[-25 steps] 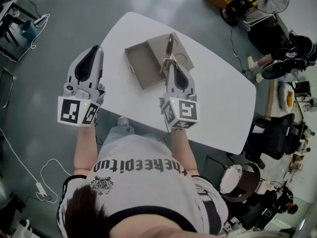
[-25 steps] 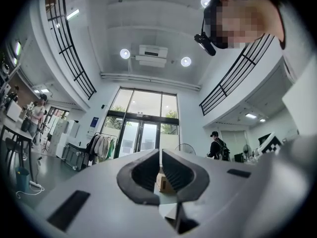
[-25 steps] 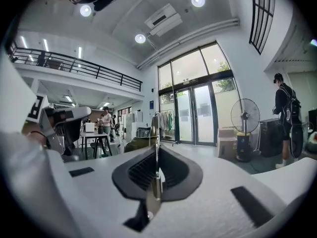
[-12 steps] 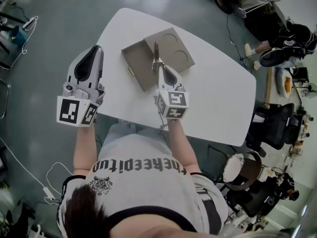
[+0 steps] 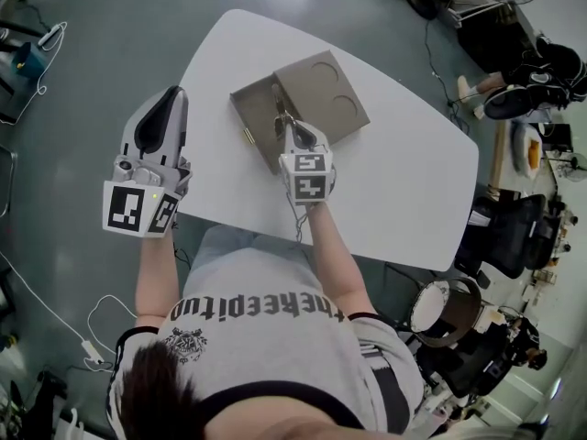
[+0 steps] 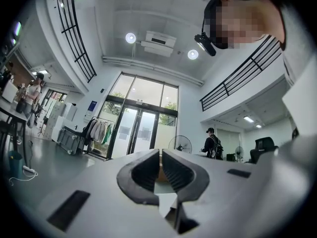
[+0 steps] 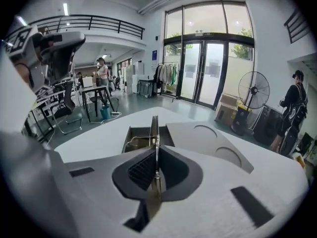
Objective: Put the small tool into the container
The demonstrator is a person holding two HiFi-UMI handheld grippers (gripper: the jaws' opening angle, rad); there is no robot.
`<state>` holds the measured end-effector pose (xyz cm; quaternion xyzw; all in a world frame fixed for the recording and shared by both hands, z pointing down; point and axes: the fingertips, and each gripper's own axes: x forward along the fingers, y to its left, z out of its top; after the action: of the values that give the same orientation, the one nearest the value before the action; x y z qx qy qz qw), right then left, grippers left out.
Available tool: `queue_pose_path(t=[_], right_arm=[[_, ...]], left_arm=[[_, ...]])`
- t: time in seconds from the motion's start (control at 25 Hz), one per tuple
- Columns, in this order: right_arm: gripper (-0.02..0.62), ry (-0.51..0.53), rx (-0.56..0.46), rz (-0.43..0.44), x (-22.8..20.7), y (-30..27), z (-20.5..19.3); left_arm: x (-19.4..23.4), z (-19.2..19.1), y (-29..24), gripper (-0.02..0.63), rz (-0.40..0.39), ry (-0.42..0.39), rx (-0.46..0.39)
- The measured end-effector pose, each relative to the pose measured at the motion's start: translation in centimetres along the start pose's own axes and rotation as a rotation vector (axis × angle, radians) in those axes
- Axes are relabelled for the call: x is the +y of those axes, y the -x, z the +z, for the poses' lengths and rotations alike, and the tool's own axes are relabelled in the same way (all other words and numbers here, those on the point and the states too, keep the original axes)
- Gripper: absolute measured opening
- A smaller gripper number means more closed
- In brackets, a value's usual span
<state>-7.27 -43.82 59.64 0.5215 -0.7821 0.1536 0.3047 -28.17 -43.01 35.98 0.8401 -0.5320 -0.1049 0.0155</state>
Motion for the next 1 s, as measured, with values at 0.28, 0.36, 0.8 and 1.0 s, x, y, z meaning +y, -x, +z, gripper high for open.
queue_pose_path(t=[0.28, 0.36, 0.8, 1.0], right_arm=[[0.005, 0.113, 0.107, -0.029, 0.4, -2.9, -0.5], [0.005, 0.139, 0.135, -0.041, 0.1, -3.3, -0.8], [0.006, 0.209, 0.226, -0.119, -0.7, -5.5, -1.9], [0.020, 0.211, 0.230, -0.097, 0.0, -5.6, -2.0]], left_arm=[[2.0, -1.3, -0.1, 0.017, 0.014, 0.018, 0.020], [2.0, -1.6, -0.1, 0.017, 0.018, 0.020, 0.025], [3.9, -2.5, 0.7, 0.017, 0.058, 0.029, 0.054], [4.1, -2.9, 0.7, 0.017, 0.057, 0.037, 0.063]])
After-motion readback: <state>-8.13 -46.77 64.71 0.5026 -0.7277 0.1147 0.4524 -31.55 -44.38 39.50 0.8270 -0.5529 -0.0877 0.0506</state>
